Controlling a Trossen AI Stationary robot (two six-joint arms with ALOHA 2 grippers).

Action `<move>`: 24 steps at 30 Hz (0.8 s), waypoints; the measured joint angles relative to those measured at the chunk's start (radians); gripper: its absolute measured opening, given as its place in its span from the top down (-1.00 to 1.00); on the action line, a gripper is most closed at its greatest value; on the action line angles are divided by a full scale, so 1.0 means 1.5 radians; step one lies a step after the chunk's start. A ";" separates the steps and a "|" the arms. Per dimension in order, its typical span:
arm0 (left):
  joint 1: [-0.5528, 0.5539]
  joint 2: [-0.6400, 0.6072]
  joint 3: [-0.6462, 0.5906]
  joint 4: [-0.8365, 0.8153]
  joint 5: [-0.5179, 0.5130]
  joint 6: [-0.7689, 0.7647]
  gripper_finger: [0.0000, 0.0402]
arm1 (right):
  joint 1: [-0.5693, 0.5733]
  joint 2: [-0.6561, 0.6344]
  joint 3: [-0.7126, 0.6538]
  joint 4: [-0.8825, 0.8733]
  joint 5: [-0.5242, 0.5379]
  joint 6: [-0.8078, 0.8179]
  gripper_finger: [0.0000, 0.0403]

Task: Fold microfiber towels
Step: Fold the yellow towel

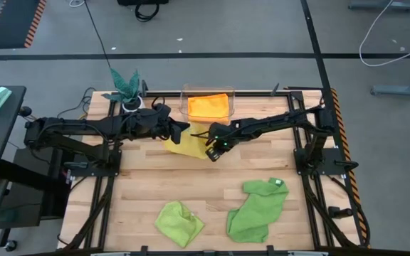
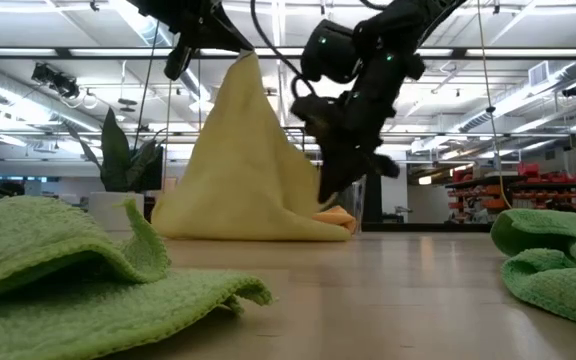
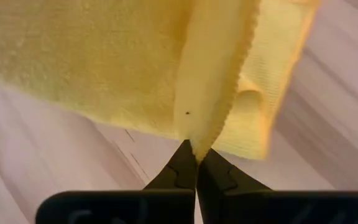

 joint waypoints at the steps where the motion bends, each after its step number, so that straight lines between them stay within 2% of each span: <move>1: 0.000 0.000 0.000 0.001 0.000 0.000 0.99 | 0.000 -0.012 0.000 -0.014 0.006 -0.007 0.98; 9: -0.002 0.000 0.000 0.004 0.001 0.000 0.99 | -0.004 -0.143 0.000 -0.061 0.067 -0.073 0.99; 15: -0.005 -0.006 0.004 0.011 0.002 0.005 0.99 | -0.004 -0.251 0.000 -0.198 0.149 -0.099 0.99; 19: -0.005 -0.009 0.028 0.013 0.002 0.030 0.99 | -0.004 -0.305 0.000 -0.273 0.180 -0.112 1.00; 24: -0.003 -0.009 0.091 -0.032 0.000 0.074 0.99 | -0.004 -0.378 0.000 -0.283 0.188 -0.122 1.00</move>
